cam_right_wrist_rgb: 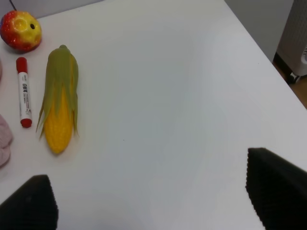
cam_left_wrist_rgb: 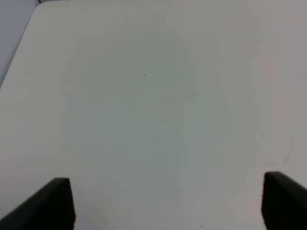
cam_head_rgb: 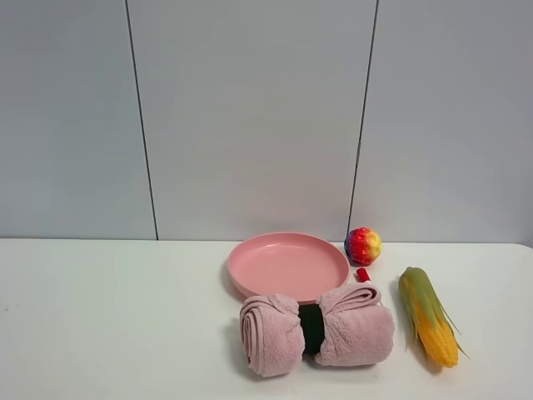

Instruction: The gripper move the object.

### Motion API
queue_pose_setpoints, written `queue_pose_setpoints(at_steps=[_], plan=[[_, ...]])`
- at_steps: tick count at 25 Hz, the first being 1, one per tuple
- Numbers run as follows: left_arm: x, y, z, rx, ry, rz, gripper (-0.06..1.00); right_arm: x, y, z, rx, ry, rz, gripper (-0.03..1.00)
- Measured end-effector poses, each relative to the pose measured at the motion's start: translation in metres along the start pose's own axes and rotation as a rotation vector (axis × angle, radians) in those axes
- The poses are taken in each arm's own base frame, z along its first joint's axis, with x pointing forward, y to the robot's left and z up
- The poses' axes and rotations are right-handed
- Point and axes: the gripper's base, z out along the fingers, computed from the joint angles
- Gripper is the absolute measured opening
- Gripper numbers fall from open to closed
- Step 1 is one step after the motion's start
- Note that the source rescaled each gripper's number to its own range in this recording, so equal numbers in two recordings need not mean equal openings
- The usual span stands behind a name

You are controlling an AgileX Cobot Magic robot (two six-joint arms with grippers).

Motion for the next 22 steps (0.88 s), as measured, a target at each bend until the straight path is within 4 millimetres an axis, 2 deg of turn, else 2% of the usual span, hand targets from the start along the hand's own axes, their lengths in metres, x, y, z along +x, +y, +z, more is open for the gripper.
queue_pose_setpoints(at_steps=[22], plan=[[0.0000,0.0000,0.0000,0.000,0.000,0.000,1.00,0.0000,-0.0001,0.0000,0.002,0.000,-0.001,0.79]])
